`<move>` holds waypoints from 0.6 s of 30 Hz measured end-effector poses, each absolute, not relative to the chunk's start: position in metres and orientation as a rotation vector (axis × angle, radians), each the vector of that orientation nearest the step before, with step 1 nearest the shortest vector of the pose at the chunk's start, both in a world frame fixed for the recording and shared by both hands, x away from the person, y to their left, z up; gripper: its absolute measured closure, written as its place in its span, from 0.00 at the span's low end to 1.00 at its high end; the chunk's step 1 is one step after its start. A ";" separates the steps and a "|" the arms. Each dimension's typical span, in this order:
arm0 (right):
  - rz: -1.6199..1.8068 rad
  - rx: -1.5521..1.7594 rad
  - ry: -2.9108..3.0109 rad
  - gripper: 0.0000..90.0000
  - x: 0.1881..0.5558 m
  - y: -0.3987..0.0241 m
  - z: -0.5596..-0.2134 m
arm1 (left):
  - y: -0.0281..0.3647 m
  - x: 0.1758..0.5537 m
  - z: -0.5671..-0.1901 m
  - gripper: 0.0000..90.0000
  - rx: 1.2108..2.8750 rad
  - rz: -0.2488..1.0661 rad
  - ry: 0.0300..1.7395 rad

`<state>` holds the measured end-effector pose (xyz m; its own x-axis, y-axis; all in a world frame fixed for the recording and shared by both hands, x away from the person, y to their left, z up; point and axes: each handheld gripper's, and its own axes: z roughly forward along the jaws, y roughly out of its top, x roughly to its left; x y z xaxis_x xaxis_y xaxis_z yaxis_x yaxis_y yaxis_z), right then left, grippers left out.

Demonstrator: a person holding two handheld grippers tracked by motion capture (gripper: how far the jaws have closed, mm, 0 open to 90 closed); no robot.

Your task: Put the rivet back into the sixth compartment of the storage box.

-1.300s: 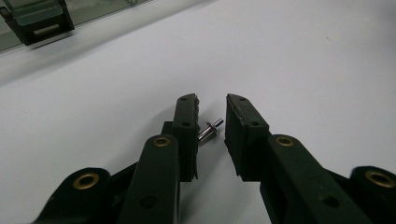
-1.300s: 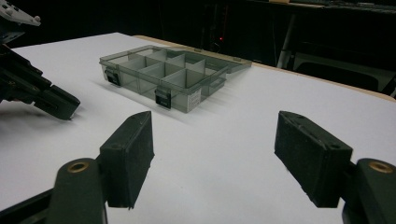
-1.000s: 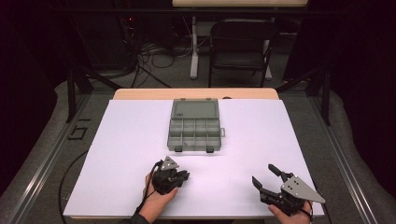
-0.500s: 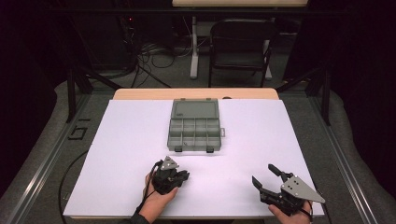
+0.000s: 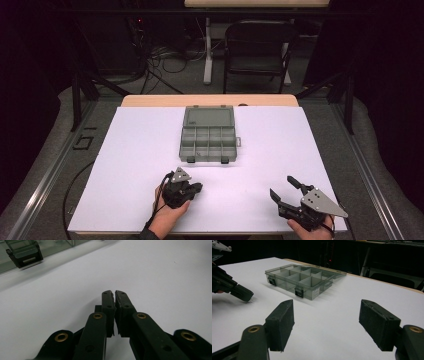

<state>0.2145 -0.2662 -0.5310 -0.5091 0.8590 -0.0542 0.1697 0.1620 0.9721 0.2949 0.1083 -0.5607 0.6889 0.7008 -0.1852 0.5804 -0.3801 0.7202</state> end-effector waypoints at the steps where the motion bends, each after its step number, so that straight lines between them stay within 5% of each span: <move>1: 1.385 0.976 1.807 0.31 0.215 -0.266 -0.531 | 0.108 0.295 -0.561 0.96 2.092 0.188 0.980; 18: 1.384 0.980 1.808 0.31 0.214 -0.266 -0.531 | 0.115 0.293 -0.548 0.96 2.044 0.209 0.972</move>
<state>0.2142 -0.2662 -0.5309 -0.5087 0.8593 -0.0536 0.1722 0.1625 0.9716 0.2933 0.1154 -0.5481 0.6851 0.7032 -0.1902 0.5624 -0.3447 0.7516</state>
